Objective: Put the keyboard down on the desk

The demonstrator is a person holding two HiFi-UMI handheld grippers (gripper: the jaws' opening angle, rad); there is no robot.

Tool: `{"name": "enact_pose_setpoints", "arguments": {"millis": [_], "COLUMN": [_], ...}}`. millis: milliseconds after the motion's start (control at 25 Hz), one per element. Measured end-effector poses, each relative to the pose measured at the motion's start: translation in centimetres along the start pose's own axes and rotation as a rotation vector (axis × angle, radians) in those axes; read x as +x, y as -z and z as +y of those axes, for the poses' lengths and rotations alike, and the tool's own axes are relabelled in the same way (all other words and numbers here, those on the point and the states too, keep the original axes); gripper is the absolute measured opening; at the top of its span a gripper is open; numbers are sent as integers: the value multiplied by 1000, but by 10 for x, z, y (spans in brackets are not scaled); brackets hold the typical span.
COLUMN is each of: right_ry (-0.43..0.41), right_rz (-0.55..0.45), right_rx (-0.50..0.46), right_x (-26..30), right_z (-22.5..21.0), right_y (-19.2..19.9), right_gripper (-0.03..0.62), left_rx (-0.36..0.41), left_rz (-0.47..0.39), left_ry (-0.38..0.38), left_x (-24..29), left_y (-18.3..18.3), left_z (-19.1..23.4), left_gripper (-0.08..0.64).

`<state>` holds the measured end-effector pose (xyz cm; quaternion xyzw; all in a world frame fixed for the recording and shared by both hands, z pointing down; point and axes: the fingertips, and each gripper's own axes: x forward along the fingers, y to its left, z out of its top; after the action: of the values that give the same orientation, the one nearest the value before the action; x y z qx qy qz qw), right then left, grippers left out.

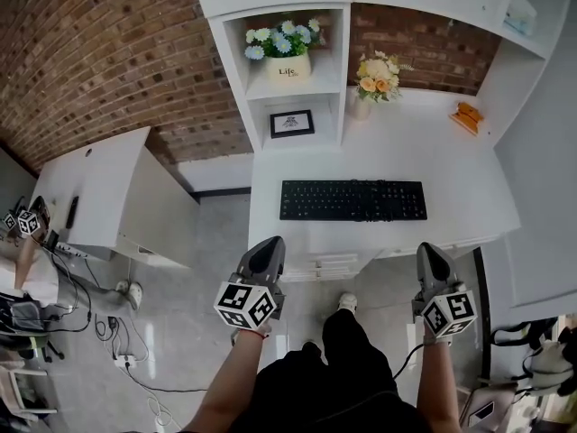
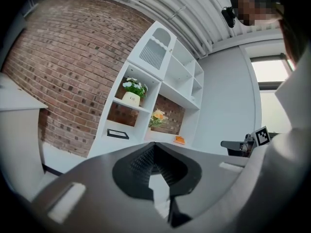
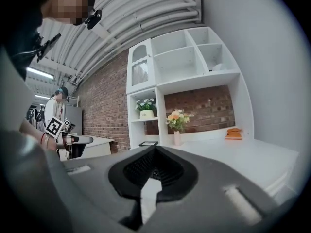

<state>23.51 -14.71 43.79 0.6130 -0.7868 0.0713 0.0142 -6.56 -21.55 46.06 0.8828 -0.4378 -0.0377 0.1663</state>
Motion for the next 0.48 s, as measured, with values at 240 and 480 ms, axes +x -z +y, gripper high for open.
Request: {"name": "enact_pose_setpoints", "arguments": {"millis": [240,480], "right_ry": [1,5], "right_rz": [-10,-24], "right_rx": [-18,-45], "right_x": [-20,-38], "right_z": [15,30], "right_y": [0,-2], "right_gripper": [-2,-3], "left_rx": [18,38], "left_rz": [-29,-42], "left_ry": [25,54], "left_x": [-18,-36], "left_y": [-5,-6], "left_z": [-13,-28], "left_gripper": [-3,-3]}}
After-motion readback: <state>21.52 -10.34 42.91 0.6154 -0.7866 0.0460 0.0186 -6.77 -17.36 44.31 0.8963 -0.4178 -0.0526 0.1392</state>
